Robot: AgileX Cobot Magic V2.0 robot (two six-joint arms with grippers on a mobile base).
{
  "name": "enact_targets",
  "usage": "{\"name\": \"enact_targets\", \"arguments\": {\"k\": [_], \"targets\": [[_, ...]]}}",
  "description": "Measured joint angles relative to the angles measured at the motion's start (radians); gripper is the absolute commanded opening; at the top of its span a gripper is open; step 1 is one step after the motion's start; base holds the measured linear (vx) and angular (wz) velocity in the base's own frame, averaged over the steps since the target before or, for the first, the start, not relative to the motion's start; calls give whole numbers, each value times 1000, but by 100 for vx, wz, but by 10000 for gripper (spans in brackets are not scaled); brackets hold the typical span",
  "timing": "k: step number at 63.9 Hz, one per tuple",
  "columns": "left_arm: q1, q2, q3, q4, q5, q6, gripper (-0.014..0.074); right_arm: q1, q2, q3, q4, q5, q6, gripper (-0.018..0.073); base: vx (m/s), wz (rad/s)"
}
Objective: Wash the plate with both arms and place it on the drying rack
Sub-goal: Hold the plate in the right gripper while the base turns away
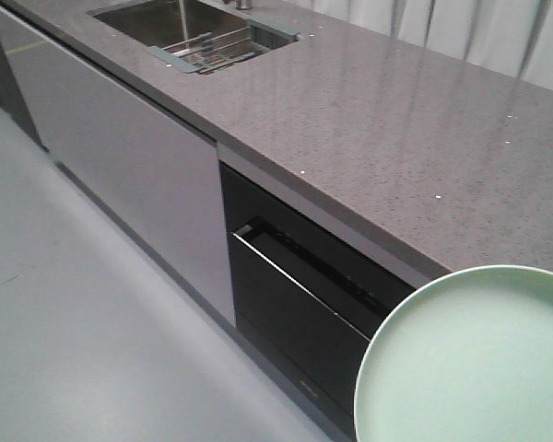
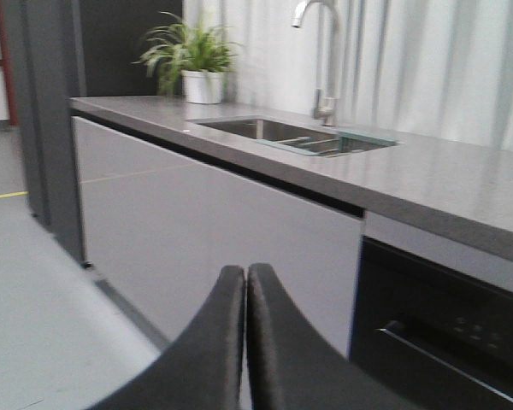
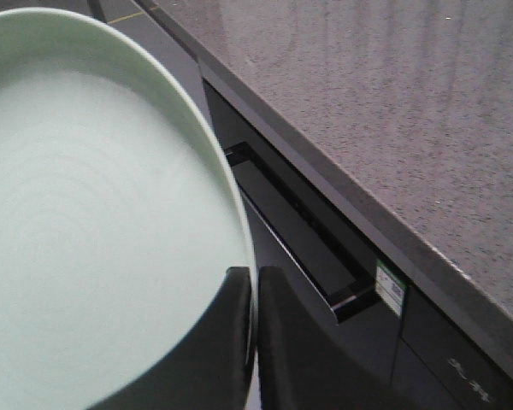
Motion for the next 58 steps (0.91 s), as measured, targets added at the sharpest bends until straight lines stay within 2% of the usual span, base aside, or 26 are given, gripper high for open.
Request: {"name": "enact_targets", "arguments": {"k": [58], "targets": [[0,0,0,0,0,0,-6,0,0,0,0,0,0,-2,-5,46]]}}
